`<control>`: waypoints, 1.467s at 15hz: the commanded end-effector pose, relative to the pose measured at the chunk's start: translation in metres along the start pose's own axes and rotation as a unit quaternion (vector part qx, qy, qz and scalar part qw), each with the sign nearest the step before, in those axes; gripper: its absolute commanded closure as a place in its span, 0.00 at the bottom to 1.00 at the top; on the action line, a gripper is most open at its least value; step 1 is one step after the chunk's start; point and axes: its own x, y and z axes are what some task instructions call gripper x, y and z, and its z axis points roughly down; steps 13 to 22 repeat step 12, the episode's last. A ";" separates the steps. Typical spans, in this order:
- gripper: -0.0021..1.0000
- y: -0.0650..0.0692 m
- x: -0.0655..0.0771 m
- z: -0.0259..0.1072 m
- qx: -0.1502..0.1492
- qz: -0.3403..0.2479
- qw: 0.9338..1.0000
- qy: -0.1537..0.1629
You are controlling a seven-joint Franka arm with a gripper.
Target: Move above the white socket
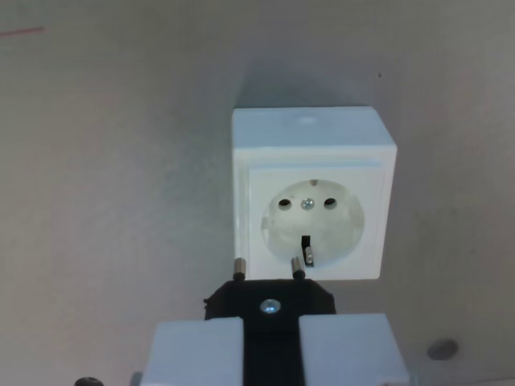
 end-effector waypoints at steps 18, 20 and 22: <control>1.00 0.020 -0.014 0.028 -0.007 -0.012 0.998 0.058; 1.00 0.020 -0.014 0.028 -0.007 -0.012 0.998 0.058; 1.00 0.020 -0.014 0.028 -0.007 -0.012 0.998 0.058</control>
